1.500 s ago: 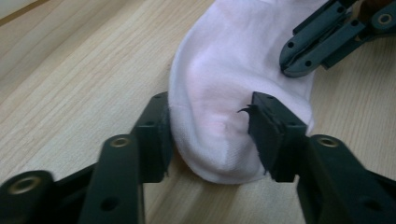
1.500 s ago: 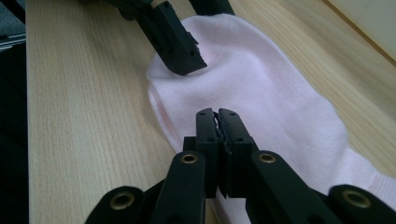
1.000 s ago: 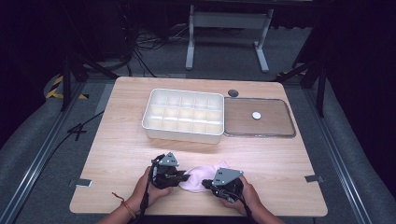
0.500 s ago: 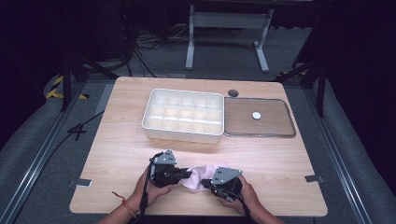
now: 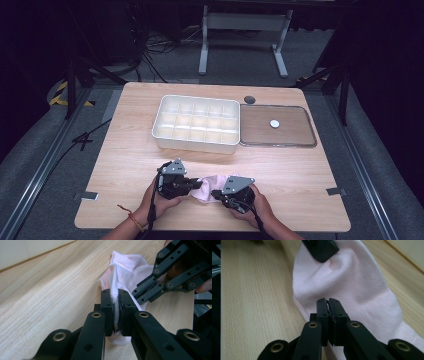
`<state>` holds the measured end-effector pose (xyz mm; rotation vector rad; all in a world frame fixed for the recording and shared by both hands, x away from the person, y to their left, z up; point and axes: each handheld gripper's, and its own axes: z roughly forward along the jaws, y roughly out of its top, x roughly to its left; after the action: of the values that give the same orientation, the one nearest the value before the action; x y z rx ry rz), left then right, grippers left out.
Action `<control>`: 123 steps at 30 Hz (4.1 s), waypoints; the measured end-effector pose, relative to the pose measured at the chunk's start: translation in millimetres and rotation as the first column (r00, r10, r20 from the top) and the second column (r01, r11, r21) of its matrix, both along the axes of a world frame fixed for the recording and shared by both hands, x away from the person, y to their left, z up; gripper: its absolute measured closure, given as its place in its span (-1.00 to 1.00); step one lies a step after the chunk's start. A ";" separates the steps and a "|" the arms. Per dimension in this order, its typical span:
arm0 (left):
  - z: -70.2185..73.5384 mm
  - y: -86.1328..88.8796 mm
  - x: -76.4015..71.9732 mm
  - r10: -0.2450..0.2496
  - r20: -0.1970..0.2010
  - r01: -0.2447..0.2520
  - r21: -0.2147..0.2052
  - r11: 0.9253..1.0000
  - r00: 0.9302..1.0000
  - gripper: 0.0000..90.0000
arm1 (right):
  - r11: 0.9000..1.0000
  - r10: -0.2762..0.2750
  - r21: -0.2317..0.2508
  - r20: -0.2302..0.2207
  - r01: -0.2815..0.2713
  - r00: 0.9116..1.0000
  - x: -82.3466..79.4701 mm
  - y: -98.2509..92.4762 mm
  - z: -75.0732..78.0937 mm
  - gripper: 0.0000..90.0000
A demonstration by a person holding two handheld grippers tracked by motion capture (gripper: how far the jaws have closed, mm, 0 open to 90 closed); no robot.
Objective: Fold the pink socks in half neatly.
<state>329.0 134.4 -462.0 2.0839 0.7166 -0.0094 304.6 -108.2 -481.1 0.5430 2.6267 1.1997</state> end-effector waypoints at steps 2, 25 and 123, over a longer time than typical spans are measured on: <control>1.7 -1.9 -0.9 -0.008 0.015 0.008 0.002 1.000 1.000 0.88 | 1.000 0.000 0.000 0.004 0.000 1.000 -0.1 0.0 0.0 0.88; 8.8 -13.5 1.2 -0.028 0.024 0.028 -0.008 1.000 0.999 0.88 | 0.999 -0.032 0.006 0.000 0.032 0.999 6.8 -9.8 0.0 0.86; 23.7 -105.7 9.2 -0.191 0.075 0.167 0.250 0.954 0.979 0.86 | 0.985 -0.170 -0.039 -0.096 0.167 0.981 38.7 -68.5 9.1 0.77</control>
<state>338.1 28.7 -438.2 2.3602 0.4860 0.0834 343.3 -176.7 -472.0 0.8212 2.6116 1.1055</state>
